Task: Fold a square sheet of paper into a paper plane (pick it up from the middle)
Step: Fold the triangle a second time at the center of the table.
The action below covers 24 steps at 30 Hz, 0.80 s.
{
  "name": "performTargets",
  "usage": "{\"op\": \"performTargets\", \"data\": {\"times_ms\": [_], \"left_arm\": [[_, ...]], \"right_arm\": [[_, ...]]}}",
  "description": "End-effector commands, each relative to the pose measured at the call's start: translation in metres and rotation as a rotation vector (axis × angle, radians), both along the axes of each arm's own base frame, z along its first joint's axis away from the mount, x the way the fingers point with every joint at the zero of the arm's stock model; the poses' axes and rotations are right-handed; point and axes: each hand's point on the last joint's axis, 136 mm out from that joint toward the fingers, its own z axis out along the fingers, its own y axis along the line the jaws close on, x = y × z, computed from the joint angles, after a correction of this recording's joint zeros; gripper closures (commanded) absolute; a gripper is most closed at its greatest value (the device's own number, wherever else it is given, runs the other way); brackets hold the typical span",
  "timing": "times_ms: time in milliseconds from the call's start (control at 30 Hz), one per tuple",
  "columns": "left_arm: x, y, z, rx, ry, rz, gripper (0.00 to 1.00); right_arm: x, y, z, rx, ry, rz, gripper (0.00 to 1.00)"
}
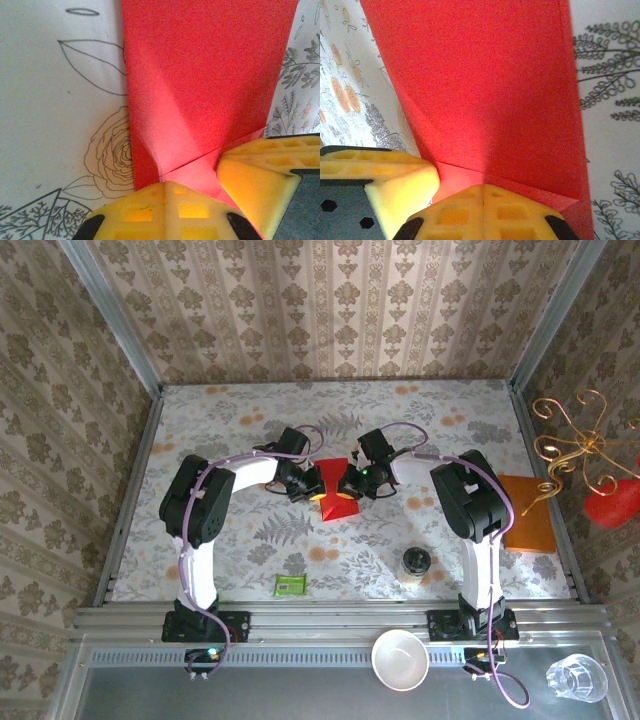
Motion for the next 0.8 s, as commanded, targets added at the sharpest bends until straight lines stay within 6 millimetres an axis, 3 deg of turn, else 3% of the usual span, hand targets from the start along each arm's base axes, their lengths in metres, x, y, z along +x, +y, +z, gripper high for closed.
{"op": "performTargets", "data": {"times_ms": [0, 133, 433, 767], "left_arm": [[-0.006, -0.001, 0.022, -0.004, -0.025, -0.002, 1.0], [-0.016, -0.009, 0.038, -0.046, -0.053, 0.017, 0.96], [-0.047, -0.026, 0.027, -0.044, -0.009, -0.027, 0.95], [-0.04, -0.042, 0.017, -0.061, 0.012, -0.053, 0.96]], "right_arm": [[-0.037, -0.032, -0.057, -0.16, 0.182, -0.054, 0.97], [-0.045, -0.038, -0.067, -0.179, 0.215, -0.079, 0.97], [-0.051, -0.045, -0.075, -0.213, 0.243, -0.098, 0.97], [-0.053, -0.046, -0.078, -0.217, 0.256, -0.108, 0.97]]}}
